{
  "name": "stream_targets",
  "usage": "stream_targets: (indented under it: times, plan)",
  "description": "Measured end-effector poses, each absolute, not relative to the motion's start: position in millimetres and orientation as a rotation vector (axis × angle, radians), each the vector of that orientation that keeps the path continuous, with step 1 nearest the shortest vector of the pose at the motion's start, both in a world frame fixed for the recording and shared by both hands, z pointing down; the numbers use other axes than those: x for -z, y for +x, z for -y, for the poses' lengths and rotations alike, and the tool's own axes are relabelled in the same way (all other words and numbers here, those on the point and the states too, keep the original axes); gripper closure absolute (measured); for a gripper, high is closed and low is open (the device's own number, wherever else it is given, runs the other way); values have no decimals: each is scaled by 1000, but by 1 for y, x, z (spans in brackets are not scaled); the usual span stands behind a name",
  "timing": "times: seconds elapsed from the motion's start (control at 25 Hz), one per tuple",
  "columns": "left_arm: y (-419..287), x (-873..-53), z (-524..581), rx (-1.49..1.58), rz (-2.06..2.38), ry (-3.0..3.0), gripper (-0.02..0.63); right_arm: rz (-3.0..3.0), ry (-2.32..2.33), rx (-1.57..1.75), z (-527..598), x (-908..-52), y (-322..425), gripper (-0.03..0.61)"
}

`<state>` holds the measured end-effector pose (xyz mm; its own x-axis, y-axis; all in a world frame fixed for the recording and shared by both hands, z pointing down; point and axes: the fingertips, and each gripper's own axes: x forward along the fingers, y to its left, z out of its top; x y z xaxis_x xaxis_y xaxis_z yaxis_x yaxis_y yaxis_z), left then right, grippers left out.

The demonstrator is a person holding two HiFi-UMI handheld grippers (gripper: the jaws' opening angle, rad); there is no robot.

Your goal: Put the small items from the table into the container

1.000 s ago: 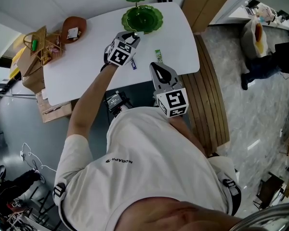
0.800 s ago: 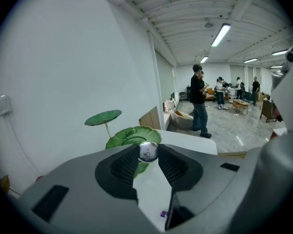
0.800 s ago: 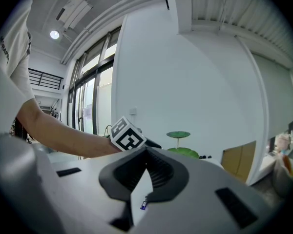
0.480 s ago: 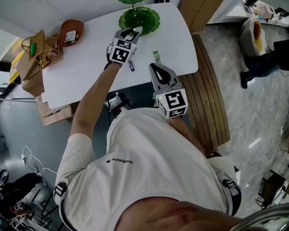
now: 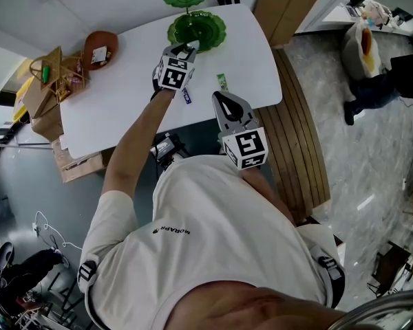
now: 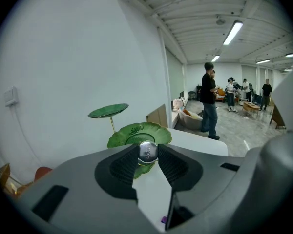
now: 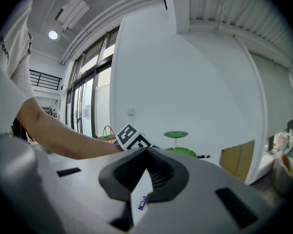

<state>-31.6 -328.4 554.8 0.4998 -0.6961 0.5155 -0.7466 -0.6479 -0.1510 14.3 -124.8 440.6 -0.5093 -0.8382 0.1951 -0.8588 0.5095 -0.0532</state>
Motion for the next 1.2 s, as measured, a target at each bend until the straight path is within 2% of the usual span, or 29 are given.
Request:
stream_targets:
  times: [0.24, 1.04, 1.2]
  plan:
    - [-30, -563, 331, -897, 1276, 2617, 482, 2599, 1481, -221, 125, -440, 18, 573]
    - [-28, -544, 323, -767, 1308, 2627, 471, 2622, 1473, -253, 127, -441, 18, 574]
    - [-37, -533, 319, -715, 1353, 2620, 529, 2627, 1465, -246, 125, -439, 14, 574]
